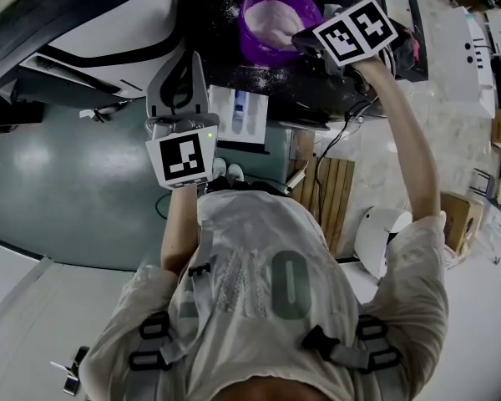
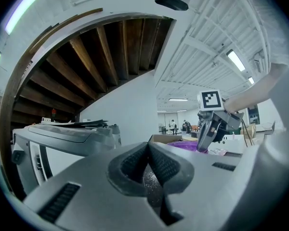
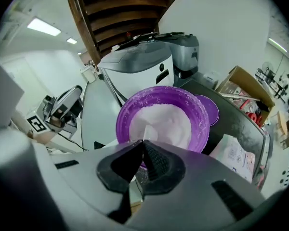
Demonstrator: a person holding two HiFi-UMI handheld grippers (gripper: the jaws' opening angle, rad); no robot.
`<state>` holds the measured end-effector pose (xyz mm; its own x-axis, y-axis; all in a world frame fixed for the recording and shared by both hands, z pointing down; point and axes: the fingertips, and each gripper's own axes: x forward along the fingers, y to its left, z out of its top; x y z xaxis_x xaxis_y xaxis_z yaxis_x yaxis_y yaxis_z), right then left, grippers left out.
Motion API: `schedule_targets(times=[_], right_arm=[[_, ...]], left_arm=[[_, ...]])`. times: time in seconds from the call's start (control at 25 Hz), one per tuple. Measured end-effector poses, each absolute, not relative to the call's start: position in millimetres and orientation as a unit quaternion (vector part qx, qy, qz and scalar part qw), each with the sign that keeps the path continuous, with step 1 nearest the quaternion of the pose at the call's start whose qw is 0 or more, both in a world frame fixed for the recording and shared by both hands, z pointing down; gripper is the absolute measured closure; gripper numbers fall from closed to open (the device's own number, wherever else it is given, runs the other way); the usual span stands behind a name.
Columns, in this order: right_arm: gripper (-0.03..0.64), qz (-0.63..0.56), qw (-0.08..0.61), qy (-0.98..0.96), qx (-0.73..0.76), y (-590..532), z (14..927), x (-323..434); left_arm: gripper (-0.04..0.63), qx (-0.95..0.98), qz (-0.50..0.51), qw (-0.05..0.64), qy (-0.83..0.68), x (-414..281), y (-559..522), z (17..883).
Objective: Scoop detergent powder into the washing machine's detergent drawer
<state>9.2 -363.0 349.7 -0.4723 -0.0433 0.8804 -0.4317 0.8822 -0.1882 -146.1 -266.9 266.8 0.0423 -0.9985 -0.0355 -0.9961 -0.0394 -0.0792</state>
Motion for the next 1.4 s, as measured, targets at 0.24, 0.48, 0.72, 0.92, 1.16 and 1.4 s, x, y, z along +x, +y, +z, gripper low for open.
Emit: schedule_targets(times=[0.24, 0.48, 0.72, 0.92, 1.16, 1.4], right_arm=[[0.607, 0.273, 0.426, -0.847, 0.162, -365.6, 347.9, 9.8], [0.607, 0.411, 0.295, -0.847, 0.164, -363.9, 333.3, 2.9], [0.607, 0.504, 0.174, -0.824, 0.194, -365.4, 325.0, 12.8], [0.607, 0.56, 0.036, -0.796, 0.227, -363.2, 318.6, 22.0], [0.607, 0.61, -0.165, -0.738, 0.238, -348.4, 307.9, 36.4], [0.607, 0.609, -0.309, -0.678, 0.272, -312.9, 312.5, 59.3]], left_arm=[[0.575, -0.718, -0.014, 0.048, 0.694, -150.4, -264.1, 260.6], [0.575, -0.717, -0.013, 0.056, 0.695, -149.7, -262.4, 252.3], [0.575, -0.72, -0.017, 0.065, 0.69, -146.4, -261.5, 247.2], [0.575, -0.728, -0.021, 0.077, 0.681, -136.3, -259.7, 242.0], [0.575, -0.738, -0.019, 0.086, 0.669, -124.2, -247.8, 241.5], [0.575, -0.743, 0.002, 0.057, 0.667, -112.3, -236.5, 260.6]])
